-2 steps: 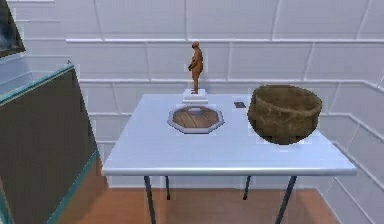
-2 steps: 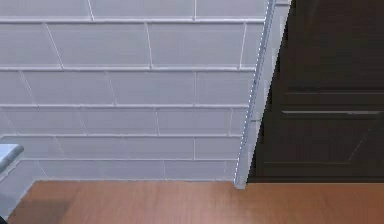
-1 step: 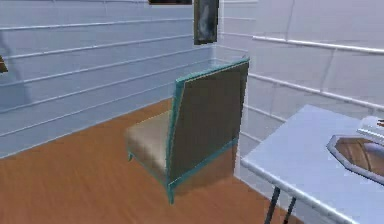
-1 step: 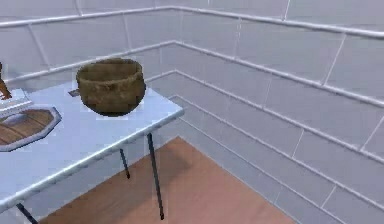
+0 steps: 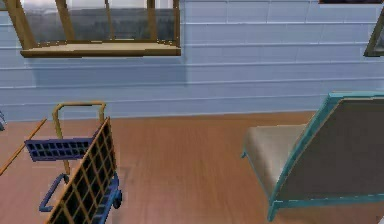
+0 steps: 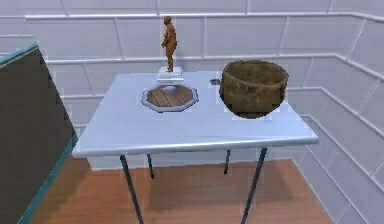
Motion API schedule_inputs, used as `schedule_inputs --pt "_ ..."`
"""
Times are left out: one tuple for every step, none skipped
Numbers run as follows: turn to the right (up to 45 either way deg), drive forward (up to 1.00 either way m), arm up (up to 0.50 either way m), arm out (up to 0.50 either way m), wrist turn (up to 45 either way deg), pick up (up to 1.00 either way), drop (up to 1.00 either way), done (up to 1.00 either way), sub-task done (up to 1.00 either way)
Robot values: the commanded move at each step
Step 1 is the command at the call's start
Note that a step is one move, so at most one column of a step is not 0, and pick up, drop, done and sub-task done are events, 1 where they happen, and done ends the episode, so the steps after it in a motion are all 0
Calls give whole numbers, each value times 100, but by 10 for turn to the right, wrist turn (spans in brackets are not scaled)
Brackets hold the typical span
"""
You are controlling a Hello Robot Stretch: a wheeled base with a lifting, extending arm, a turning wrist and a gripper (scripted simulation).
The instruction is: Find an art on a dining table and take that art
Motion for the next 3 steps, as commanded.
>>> schedule_inputs --pt "-30 0 0 0 0 0 0 0 0" --pt "450 0 0 0 0 0 0 0 0" --pt "450 0 0 0 0 0 0 0 0"
